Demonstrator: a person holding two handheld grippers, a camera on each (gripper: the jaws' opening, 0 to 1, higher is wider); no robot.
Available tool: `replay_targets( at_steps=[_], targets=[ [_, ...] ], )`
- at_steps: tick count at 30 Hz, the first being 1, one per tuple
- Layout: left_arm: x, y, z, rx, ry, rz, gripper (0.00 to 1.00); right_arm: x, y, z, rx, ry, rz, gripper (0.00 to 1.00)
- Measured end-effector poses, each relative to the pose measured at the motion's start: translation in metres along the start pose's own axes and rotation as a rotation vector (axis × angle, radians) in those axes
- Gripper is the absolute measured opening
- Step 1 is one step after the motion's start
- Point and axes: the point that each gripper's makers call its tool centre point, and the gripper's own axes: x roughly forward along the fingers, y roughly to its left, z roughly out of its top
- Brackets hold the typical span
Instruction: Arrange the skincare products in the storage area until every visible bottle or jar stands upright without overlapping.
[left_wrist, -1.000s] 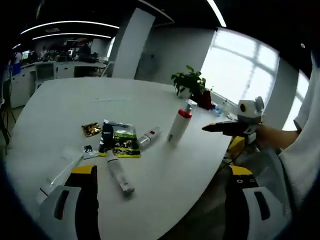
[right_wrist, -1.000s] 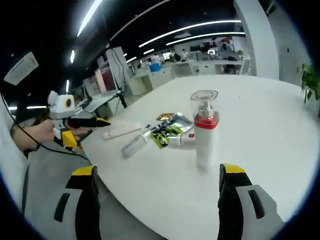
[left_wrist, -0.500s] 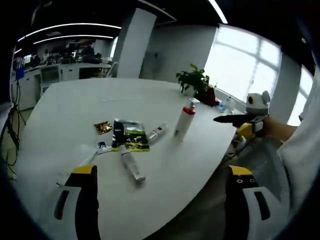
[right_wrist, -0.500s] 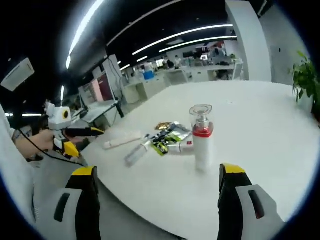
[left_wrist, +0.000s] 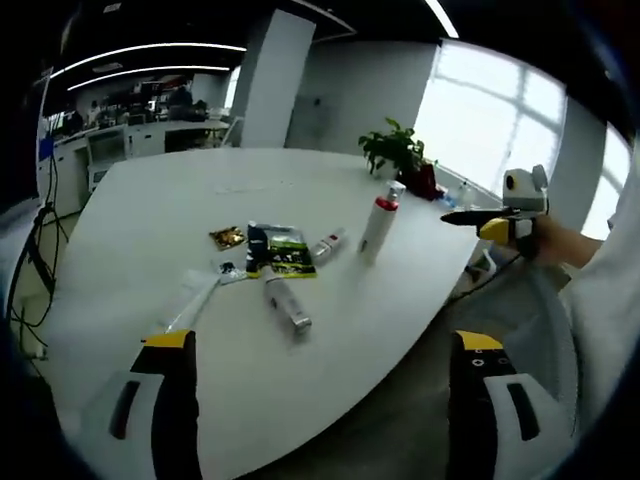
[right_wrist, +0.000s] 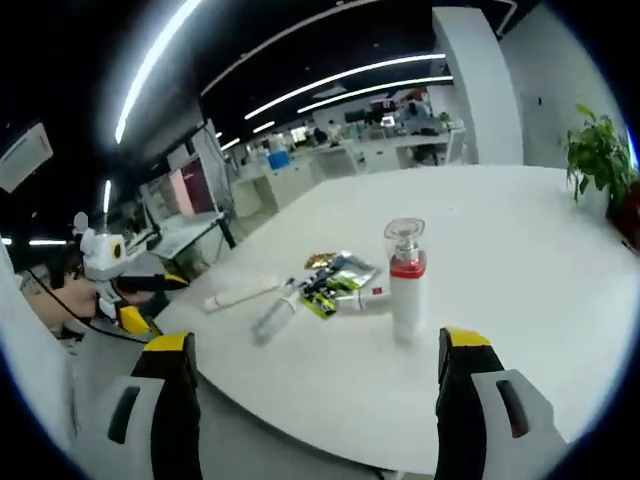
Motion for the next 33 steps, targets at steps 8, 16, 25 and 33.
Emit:
replay_targets(
  at_steps=[8, 16, 25, 33],
  targets=[
    [0.0, -0.001, 0.004, 0.019, -0.015, -0.019, 0.97, 0.006, 0.004, -0.002, -0.05, 0.009, -0.012, 1.0],
    [-0.004, 0.006, 0.003, 0.027, -0.005, -0.023, 0.96, 0.006, -0.001, -0.008, -0.074, 0.028, -0.03, 1.0],
    [-0.005, 0.019, -0.002, 0.031, 0.028, -0.014, 0.94, 0.007, -0.003, -0.013, -0.096, 0.05, -0.039, 1.0],
    [0.001, 0.035, -0.009, 0.039, 0.091, -0.009, 0.92, 0.009, -0.001, -0.018, -0.138, 0.079, -0.047, 1.0]
  ],
)
